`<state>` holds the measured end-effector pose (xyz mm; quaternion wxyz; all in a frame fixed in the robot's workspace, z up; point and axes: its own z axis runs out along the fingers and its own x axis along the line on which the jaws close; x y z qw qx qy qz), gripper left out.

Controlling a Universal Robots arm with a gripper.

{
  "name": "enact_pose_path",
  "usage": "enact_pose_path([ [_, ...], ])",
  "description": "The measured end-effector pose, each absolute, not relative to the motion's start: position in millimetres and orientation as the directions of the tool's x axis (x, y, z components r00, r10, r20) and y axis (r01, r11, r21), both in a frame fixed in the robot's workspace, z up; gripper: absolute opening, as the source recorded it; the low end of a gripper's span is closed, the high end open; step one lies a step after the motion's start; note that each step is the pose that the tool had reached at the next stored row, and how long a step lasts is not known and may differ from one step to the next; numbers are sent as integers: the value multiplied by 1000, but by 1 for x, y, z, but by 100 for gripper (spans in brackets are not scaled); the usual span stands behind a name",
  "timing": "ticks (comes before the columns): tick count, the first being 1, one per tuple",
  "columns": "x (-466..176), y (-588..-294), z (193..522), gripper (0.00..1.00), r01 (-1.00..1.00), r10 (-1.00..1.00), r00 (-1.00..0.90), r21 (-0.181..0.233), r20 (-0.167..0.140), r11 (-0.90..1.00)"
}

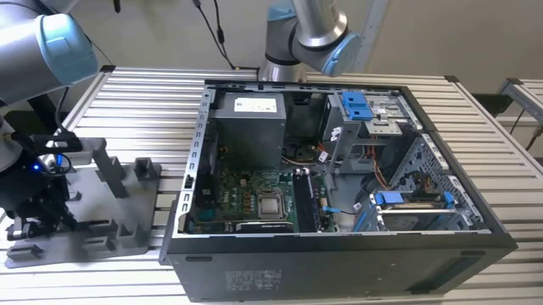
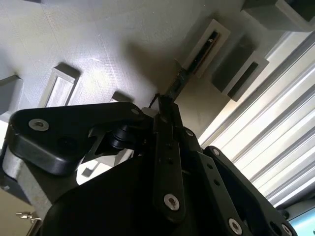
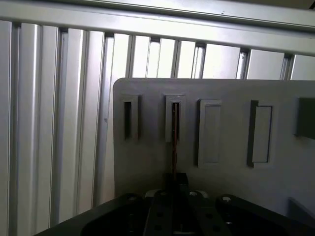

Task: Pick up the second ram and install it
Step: 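Pick up the second ram and move it above second insertion slot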

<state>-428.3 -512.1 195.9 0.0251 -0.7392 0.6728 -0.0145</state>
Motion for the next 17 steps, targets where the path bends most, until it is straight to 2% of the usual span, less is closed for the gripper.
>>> enact_pose_path([
  [9, -428, -512, 229, 14, -994, -996, 93, -56, -12, -93],
  [17, -428, -512, 233, 14, -994, -996, 91, -56, -12, -90],
])
